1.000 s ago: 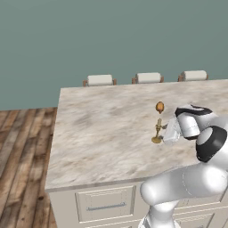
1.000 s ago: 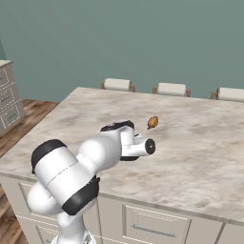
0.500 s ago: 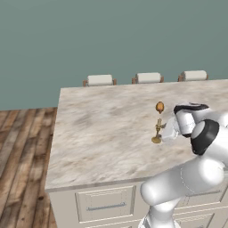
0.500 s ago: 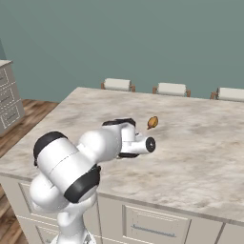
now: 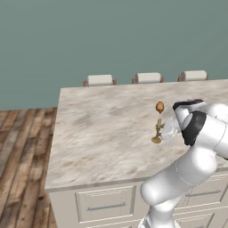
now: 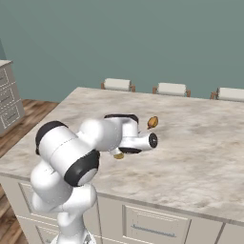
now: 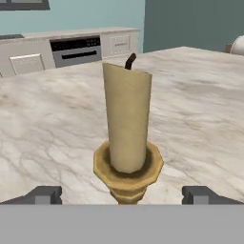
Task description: Pick the candle and candle from the dining table and place them in the open cabinet. Close the cabinet after placing the objects.
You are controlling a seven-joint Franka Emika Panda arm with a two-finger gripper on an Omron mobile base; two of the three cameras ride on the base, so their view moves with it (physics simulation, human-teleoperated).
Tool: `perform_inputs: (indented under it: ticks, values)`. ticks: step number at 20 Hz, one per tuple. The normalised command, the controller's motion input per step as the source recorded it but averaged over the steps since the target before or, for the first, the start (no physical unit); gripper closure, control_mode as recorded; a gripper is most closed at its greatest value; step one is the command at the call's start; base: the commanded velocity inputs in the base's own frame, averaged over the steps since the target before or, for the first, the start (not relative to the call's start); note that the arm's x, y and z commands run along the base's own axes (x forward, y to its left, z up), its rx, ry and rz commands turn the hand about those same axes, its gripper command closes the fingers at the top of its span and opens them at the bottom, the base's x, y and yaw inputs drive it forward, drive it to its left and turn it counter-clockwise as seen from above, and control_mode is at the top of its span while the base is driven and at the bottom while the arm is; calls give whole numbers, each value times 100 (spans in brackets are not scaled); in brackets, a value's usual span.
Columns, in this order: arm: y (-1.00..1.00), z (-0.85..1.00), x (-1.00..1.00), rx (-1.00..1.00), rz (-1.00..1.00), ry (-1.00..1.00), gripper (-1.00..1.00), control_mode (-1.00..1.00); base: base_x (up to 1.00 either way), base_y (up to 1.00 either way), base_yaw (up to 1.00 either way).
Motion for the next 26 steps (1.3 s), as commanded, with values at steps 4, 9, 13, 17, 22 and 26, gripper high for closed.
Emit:
perform_inputs:
  ticks: [4,9,13,17,22,26]
  values:
    - [0,-5,8,1,2,7,-100,-100,0,0,0]
    - [0,-6,0,2,4,2,-100,-100,0,0,0]
    - [8,-11,0,2,7,1,-100,-100,0,0,0]
    - [34,-17,3,1,7,0,-100,-100,0,0,0]
    - [35,-10,14,0,7,0,100,-100,0,0,0]
    - [14,0,5,0,3,0,100,-100,0,0,0]
